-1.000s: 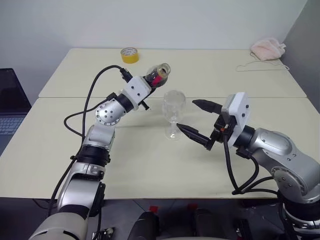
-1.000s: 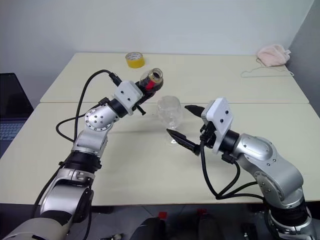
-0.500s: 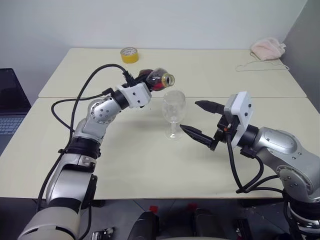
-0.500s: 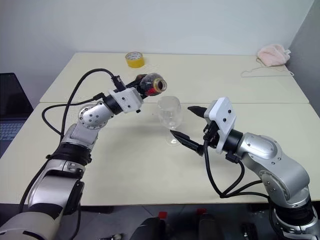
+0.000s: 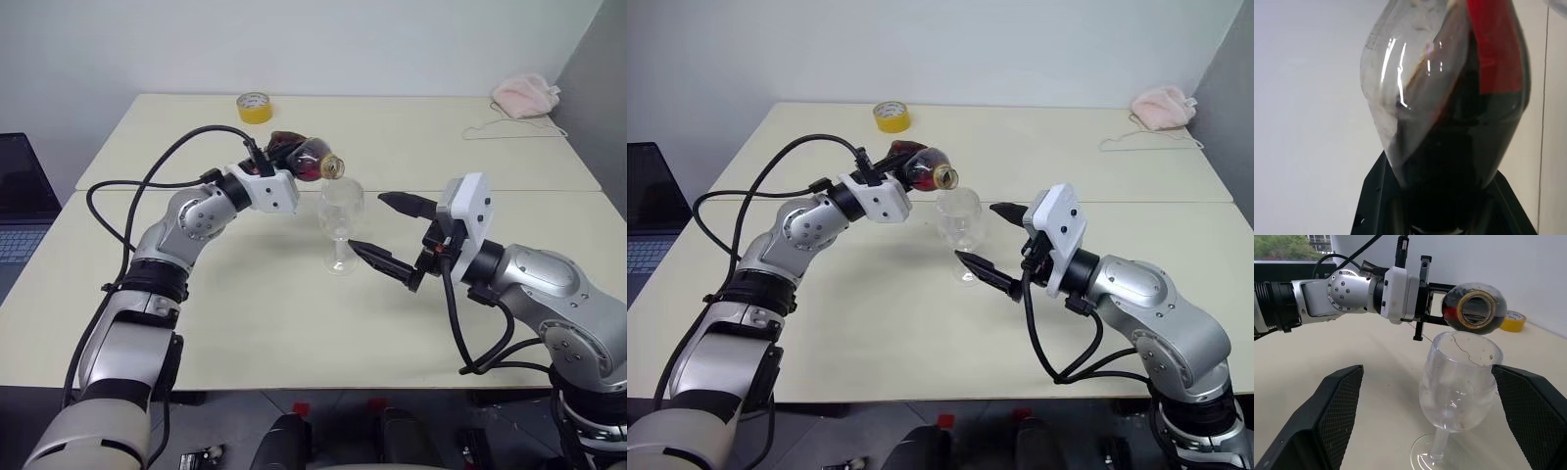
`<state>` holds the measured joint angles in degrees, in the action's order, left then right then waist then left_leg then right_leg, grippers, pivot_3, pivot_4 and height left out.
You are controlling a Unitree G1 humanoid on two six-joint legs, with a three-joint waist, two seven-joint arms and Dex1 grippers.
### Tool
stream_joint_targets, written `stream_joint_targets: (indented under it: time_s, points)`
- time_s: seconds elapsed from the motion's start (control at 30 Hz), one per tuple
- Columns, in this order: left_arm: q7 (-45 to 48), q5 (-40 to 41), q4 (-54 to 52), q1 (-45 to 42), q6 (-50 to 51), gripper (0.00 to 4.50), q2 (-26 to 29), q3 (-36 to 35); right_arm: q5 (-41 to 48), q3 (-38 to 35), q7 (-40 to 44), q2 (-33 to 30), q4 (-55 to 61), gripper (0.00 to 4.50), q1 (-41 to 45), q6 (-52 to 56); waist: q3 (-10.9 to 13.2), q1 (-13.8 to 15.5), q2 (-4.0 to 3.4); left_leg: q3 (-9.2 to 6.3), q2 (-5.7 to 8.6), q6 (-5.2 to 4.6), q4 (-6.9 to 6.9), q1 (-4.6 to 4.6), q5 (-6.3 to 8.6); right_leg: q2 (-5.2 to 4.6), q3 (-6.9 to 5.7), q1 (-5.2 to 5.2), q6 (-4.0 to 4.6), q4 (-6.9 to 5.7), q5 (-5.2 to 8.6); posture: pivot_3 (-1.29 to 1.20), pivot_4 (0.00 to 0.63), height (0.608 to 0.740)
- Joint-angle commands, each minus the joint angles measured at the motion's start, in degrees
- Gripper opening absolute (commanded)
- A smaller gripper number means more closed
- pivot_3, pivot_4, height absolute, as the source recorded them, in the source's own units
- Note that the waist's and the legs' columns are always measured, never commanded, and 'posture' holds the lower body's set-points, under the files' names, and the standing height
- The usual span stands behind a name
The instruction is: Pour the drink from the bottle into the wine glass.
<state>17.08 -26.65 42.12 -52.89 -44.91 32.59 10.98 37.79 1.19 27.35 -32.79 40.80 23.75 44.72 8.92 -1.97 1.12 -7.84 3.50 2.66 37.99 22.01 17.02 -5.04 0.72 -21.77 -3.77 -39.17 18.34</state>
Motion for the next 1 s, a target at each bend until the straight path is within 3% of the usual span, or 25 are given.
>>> stream_joint_targets:
  time_s: [0.03, 1.0]
  points:
    - [-3.5, -1.5, -1.8, -2.6, -1.5, 0.76, 1.5, -0.3, 0.9, -0.8, -0.3, 0.1, 2.0, 4.50, 1.3, -0.1, 0.0, 0.0, 0.00, 0.00, 0.00, 0.00, 0.00, 0.00, 0.00, 0.00, 0.00, 0.00, 0.00, 0.00, 0.00, 0.00, 0.150, 0.740]
    - [-14.5, -9.1, 2.9, -4.9, -4.1, 0.76, 5.1, 3.4, 0.6, -0.5, -0.4, 0.8, 2.5, 4.50, 0.2, -0.3, 0.0, -0.2, 0.00, 0.08, 0.04, 0.00, 0.03, 0.12, 0.00, 0.00, 0.07, -0.31, 0.00, -0.35, 0.00, 0.00, 0.150, 0.740]
